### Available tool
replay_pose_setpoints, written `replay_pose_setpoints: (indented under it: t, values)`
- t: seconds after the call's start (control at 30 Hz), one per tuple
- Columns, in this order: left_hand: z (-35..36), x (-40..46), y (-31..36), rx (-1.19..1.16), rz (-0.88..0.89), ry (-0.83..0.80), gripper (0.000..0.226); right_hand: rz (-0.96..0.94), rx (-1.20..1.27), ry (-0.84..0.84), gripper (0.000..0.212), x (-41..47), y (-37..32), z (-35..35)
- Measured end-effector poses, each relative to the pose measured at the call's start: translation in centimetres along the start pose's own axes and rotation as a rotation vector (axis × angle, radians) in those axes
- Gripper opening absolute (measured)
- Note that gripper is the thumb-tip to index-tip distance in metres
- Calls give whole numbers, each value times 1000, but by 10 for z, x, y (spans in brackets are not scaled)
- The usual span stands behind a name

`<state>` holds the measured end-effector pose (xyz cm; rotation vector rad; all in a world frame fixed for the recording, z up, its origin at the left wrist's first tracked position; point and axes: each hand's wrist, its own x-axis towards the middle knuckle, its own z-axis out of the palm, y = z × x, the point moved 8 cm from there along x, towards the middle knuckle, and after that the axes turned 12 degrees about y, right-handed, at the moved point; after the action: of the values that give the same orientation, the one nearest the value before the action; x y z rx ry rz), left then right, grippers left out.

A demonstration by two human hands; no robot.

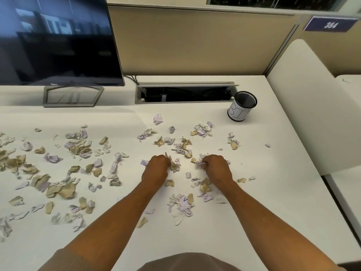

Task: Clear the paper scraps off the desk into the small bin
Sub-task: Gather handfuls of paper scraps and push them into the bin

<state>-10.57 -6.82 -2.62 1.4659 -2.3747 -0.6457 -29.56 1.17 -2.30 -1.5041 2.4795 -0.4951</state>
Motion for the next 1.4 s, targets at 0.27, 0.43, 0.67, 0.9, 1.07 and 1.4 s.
replay_pose_setpoints:
  t: [0.27, 0.43, 0.67, 0.9, 1.07, 1.4]
  values:
    - [-20, 12, 17, -266, -101, 88, 7, 369, 596, 119, 10, -16, 33, -36]
    - [-28, 35, 51, -376, -134, 102, 13, 450, 854, 126, 13, -1, 59, -59]
    - [-28, 81, 124, -564, -154, 120, 11, 471, 1139, 202, 12, 41, 94, -119]
    - [-27, 146, 211, -590, -69, 118, 11, 452, 1157, 236, 10, 102, 130, -163]
    - [-14, 196, 260, -499, -29, 73, 11, 456, 1101, 155, 7, 152, 142, -175]
    - [41, 259, 295, -156, 3, -116, 15, 489, 885, 118, 11, 218, 173, -169]
